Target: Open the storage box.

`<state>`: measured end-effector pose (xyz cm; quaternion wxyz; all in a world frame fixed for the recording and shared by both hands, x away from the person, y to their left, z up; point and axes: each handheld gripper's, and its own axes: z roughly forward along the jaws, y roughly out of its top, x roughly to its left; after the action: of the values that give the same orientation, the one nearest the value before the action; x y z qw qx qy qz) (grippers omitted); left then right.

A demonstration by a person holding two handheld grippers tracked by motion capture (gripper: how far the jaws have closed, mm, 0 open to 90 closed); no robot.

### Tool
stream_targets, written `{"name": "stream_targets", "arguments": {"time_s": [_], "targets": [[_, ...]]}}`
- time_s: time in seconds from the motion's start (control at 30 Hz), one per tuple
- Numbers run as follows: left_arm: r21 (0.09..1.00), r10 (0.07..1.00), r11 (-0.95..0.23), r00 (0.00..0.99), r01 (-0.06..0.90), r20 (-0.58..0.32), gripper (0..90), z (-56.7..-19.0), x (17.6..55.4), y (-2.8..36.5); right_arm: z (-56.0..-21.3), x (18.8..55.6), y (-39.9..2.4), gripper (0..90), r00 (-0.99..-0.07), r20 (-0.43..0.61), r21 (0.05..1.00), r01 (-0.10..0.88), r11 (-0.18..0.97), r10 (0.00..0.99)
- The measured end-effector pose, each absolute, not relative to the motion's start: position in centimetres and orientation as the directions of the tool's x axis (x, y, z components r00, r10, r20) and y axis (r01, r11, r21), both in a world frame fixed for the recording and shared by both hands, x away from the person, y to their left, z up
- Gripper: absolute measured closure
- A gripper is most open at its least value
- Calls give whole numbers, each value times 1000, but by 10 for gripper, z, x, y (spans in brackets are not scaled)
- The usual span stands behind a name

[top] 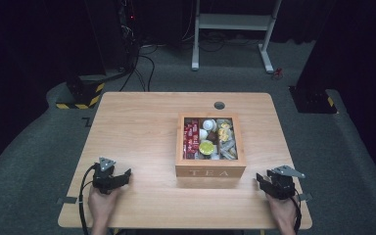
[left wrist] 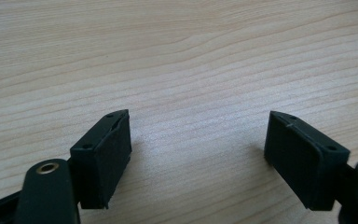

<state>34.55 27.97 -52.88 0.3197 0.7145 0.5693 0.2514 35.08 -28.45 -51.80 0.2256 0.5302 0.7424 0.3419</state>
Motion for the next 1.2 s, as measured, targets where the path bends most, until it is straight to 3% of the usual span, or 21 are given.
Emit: {"name": "stream_targets", "arguments": {"time_s": [1.2], "targets": [[743, 974, -148, 225, 653, -4, 231, -529, 345, 280, -517, 323, -224, 722, -617, 68, 781, 522, 343, 784]]}}
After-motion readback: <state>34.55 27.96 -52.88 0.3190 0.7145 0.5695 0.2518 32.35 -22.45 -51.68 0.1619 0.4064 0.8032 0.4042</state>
